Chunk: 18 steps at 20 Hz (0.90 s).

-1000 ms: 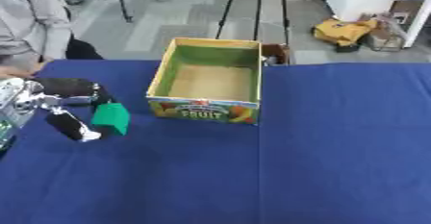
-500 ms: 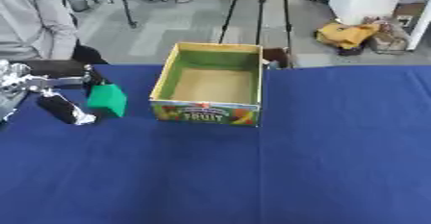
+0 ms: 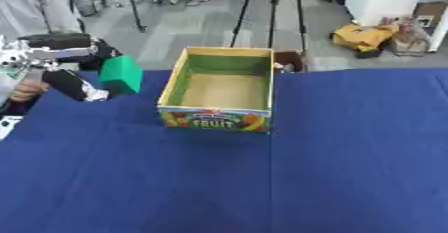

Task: Pick up objects on the table and place them in the box.

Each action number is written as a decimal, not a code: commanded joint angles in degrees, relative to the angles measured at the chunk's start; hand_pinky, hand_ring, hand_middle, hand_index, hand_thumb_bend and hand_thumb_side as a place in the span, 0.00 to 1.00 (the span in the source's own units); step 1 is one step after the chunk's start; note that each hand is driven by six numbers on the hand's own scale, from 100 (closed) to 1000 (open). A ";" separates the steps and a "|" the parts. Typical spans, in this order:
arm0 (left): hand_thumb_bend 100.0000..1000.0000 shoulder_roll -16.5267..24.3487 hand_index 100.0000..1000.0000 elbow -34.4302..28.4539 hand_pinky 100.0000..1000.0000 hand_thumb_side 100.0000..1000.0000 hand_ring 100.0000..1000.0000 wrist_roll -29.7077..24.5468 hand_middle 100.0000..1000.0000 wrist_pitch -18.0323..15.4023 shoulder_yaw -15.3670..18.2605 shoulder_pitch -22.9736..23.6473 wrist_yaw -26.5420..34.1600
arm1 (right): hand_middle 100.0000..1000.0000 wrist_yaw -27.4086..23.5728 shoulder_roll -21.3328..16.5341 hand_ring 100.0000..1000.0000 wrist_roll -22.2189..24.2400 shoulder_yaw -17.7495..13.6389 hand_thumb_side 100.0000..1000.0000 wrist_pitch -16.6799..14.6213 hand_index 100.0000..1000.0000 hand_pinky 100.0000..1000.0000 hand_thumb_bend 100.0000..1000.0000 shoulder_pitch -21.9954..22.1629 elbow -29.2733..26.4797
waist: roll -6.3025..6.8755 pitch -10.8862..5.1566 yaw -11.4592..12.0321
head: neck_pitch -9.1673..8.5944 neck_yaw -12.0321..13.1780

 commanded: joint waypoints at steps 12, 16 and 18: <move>0.00 -1.91 0.49 1.71 0.60 0.33 0.46 -3.24 0.39 -1.90 0.57 -7.33 1.64 | 0.49 -0.34 -0.70 0.88 0.46 0.38 0.99 -0.44 0.81 0.83 0.00 -2.59 -1.16 | 1.48 1.48 -3.35 | -2.78 4.23; 0.00 -3.16 0.48 2.79 0.59 0.34 0.45 -1.85 0.38 -1.65 0.31 -8.99 1.59 | 0.49 -0.57 -0.56 0.89 0.70 0.53 0.99 -0.64 0.81 0.84 0.00 -3.33 -1.16 | 1.80 2.44 -4.62 | -3.58 5.27; 0.00 -3.75 0.48 3.38 0.59 0.34 0.45 -0.95 0.38 -1.39 0.30 -9.69 1.39 | 0.49 -0.70 -0.46 0.89 0.83 0.61 0.98 -0.75 0.81 0.84 0.00 -3.71 -1.16 | 1.99 2.92 -5.38 | -4.02 5.82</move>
